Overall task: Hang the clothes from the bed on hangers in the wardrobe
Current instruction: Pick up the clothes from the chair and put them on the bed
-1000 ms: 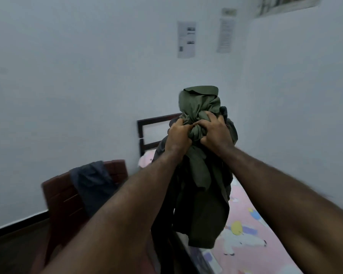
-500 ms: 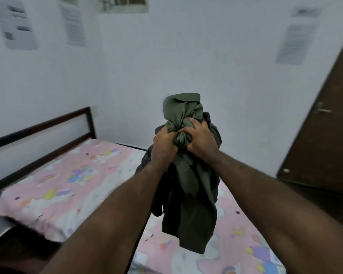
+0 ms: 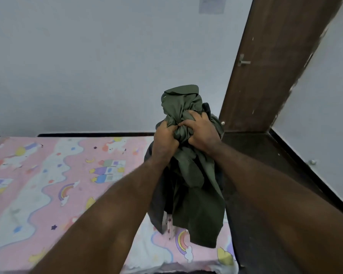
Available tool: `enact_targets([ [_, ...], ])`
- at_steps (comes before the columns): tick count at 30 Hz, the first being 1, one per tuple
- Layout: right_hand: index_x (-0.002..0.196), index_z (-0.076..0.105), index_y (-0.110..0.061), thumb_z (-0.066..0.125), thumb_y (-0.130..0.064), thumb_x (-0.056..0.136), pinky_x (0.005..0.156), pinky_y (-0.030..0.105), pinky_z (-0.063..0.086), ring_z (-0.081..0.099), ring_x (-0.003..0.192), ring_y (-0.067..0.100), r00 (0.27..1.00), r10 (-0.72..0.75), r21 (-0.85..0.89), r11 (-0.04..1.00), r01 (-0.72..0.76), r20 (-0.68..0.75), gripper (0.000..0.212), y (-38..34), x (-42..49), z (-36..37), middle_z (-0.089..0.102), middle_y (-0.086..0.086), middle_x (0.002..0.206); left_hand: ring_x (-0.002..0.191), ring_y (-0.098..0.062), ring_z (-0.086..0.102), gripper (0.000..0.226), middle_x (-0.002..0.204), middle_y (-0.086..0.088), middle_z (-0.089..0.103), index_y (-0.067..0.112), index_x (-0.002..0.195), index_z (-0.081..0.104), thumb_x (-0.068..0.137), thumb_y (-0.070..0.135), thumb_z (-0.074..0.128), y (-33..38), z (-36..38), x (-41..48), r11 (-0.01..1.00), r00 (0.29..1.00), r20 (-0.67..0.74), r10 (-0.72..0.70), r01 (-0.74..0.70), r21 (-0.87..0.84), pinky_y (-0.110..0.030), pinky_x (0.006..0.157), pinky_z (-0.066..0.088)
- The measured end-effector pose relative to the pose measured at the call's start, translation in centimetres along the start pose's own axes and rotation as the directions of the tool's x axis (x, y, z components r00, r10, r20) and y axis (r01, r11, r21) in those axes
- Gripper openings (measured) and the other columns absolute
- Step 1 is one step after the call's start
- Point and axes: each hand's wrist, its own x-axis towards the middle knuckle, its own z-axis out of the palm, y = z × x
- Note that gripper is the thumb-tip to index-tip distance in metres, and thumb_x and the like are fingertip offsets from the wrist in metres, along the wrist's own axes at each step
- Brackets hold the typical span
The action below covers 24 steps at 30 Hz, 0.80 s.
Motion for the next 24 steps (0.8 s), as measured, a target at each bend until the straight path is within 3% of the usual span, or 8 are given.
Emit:
enact_targets([
  [5,0.119,0.068,-0.028,0.063,-0.005,0.071,0.087,0.042,0.051,0.042,0.114,0.034,0.989,0.053,0.061,0.996,-0.062,0.138,0.054,5.7,-3.4,5.2,0.042,0.006,0.148,0.097,-0.027,0.058,0.035,0.111,-0.010,0.059,0.013,0.107,0.073,0.076,0.004,0.060,-2.0,7.7,-2.6,0.992,0.984,0.137,-0.115,0.122,-0.040,-0.025,0.078,0.042],
  [9,0.130,0.061,-0.030,0.059,-0.006,0.071,0.089,0.046,0.050,0.038,0.118,0.038,0.937,0.097,0.086,0.987,-0.133,0.336,0.063,9.9,-8.3,11.4,0.032,0.010,0.156,0.092,-0.037,0.060,0.040,0.105,-0.017,0.063,0.011,0.106,0.074,0.070,0.009,0.055,-5.9,14.4,-6.9,0.989,0.942,0.303,-0.141,0.145,0.010,-0.033,0.076,0.048],
  [11,0.141,0.049,-0.033,0.059,-0.011,0.078,0.096,0.051,0.045,0.032,0.127,0.040,0.873,0.134,0.031,0.985,-0.168,0.469,0.068,12.0,-10.4,14.9,0.017,0.010,0.161,0.098,-0.040,0.058,0.052,0.113,-0.019,0.062,0.010,0.114,0.069,0.069,0.020,0.047,-8.7,18.0,-8.5,0.984,0.874,0.452,-0.180,0.169,0.064,-0.039,0.082,0.051],
  [13,0.150,0.032,-0.035,0.060,-0.019,0.084,0.105,0.056,0.038,0.016,0.141,0.041,0.763,0.210,-0.044,0.972,-0.233,0.611,0.074,13.7,-12.3,17.8,0.002,0.008,0.164,0.114,-0.044,0.051,0.072,0.132,-0.023,0.051,0.010,0.134,0.055,0.066,0.033,0.046,-11.2,20.2,-9.9,0.967,0.758,0.601,-0.253,0.177,0.184,-0.048,0.095,0.046],
  [16,0.154,0.021,-0.034,0.060,-0.026,0.088,0.111,0.058,0.029,0.001,0.149,0.034,0.628,0.265,-0.105,0.954,-0.280,0.732,0.077,15.3,-15.2,21.3,-0.002,0.005,0.164,0.134,-0.040,0.037,0.080,0.144,-0.023,0.040,0.014,0.149,0.035,0.076,0.032,0.062,-12.6,21.4,-11.6,0.941,0.608,0.722,-0.331,0.153,0.303,-0.044,0.111,0.031],
  [20,0.155,0.019,-0.030,0.058,-0.038,0.091,0.114,0.058,0.024,0.003,0.150,0.031,0.556,0.248,-0.092,0.951,-0.294,0.793,0.075,15.4,-17.5,23.5,0.000,0.006,0.164,0.140,-0.039,0.027,0.085,0.151,-0.021,0.030,0.020,0.154,0.022,0.082,0.031,0.067,-13.0,22.3,-12.8,0.932,0.508,0.786,-0.353,0.122,0.340,-0.051,0.112,0.030],
  [24,0.156,0.015,-0.026,0.055,-0.043,0.094,0.115,0.053,0.024,0.008,0.149,0.030,0.534,0.222,-0.078,0.957,-0.279,0.816,0.075,14.4,-17.2,23.8,0.003,0.007,0.164,0.142,-0.036,0.025,0.080,0.152,-0.020,0.031,0.015,0.153,0.024,0.086,0.033,0.063,-12.3,22.2,-12.5,0.927,0.446,0.815,-0.370,0.123,0.354,-0.051,0.113,0.029],
])
